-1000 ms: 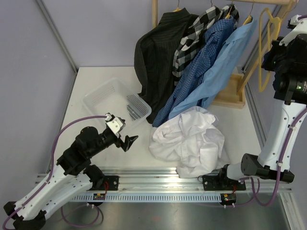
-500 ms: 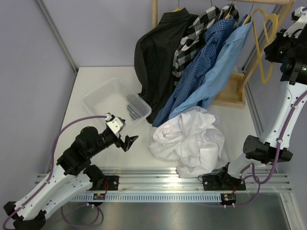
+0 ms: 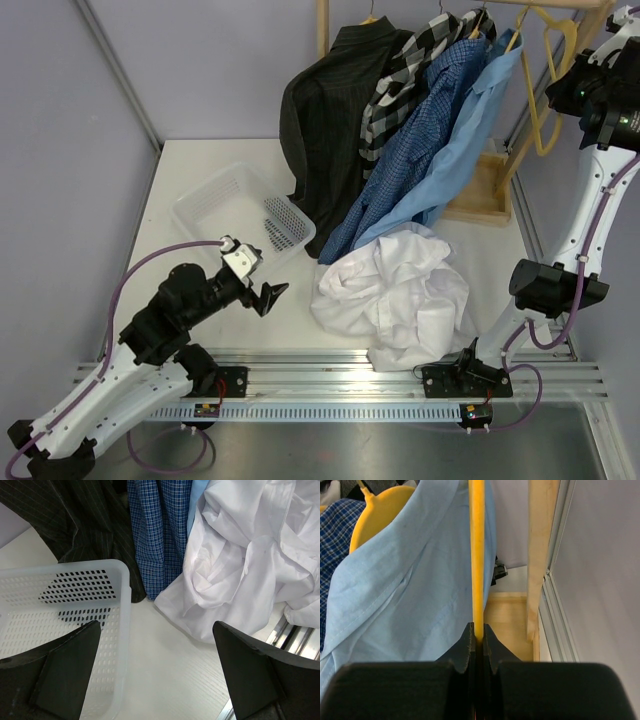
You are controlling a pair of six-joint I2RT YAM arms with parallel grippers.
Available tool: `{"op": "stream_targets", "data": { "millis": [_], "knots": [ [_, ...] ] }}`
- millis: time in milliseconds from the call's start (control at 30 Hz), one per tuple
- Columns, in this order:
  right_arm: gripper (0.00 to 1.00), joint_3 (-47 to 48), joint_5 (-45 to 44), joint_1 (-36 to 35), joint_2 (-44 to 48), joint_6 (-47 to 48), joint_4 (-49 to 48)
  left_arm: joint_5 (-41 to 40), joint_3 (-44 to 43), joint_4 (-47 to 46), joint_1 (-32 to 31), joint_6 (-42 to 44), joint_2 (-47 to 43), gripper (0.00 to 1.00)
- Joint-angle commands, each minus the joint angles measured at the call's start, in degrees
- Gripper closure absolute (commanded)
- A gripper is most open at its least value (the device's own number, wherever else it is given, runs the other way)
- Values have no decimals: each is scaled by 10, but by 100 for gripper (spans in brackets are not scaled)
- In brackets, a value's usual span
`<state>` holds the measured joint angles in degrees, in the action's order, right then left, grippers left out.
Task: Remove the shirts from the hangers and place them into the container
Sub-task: Hang the hanger back to the clothesline with the right arm
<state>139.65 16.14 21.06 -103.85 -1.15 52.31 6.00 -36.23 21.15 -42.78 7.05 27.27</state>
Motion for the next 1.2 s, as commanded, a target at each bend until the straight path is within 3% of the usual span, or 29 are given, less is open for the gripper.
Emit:
{"op": "stream_targets", "data": {
  "millis": [0, 267, 500, 700, 1167],
  "knots": [
    [100, 26, -15, 4, -14, -32, -13, 3, -1, -16, 1, 0, 7, 1],
    [100, 38, -59, 6, -21, -51, -9, 2, -1, -16, 1, 2, 13, 1],
    [100, -133, -85, 6, 100, -46, -121, 2, -1, -17, 1, 2, 14, 1],
    [100, -168, -110, 6, 148, -35, -150, 4, -2, -17, 1, 2, 15, 1],
    [100, -51, -110, 3, 5, -26, -109, 2, 1, -17, 1, 2, 16, 1]
  ]
}}
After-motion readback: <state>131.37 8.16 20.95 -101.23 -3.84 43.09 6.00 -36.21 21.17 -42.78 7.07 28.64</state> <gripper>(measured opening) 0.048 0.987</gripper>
